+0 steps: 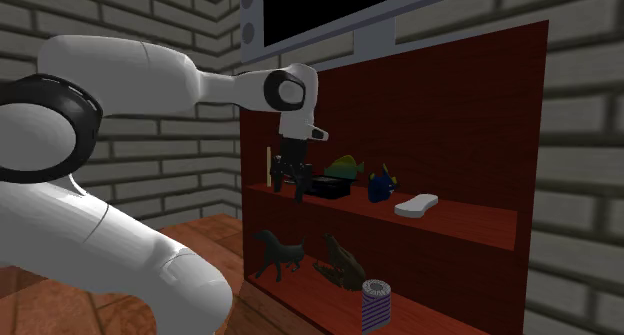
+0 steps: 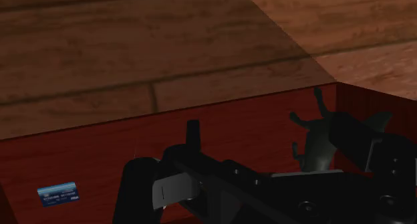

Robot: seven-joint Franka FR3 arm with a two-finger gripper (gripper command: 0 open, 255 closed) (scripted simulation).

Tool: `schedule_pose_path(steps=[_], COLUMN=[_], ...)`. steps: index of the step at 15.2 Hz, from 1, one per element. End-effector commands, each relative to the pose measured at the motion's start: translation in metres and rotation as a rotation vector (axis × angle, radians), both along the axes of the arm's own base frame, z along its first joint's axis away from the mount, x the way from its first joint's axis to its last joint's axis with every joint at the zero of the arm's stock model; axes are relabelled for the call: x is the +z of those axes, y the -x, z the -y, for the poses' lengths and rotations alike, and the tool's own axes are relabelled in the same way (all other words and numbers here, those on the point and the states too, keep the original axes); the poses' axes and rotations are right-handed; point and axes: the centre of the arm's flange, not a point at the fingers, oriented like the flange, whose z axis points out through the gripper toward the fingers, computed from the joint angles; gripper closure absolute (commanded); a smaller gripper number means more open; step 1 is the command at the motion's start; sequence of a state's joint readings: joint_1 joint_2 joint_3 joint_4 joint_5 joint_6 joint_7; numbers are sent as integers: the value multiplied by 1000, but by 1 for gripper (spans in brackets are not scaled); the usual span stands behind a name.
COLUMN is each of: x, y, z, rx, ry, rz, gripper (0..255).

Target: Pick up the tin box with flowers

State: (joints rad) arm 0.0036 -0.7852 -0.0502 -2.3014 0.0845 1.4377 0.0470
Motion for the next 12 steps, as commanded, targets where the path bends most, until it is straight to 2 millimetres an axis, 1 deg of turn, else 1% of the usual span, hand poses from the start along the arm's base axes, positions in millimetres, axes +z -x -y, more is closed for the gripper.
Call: schedule_pose_path(steps=[1, 7, 12], x=[0, -22, -47], y=[0, 6, 9], z=[0, 23, 34], rx=[0, -465, -852], ry=[0, -295, -540], rz=[0, 458, 841], gripper=[0, 0, 0])
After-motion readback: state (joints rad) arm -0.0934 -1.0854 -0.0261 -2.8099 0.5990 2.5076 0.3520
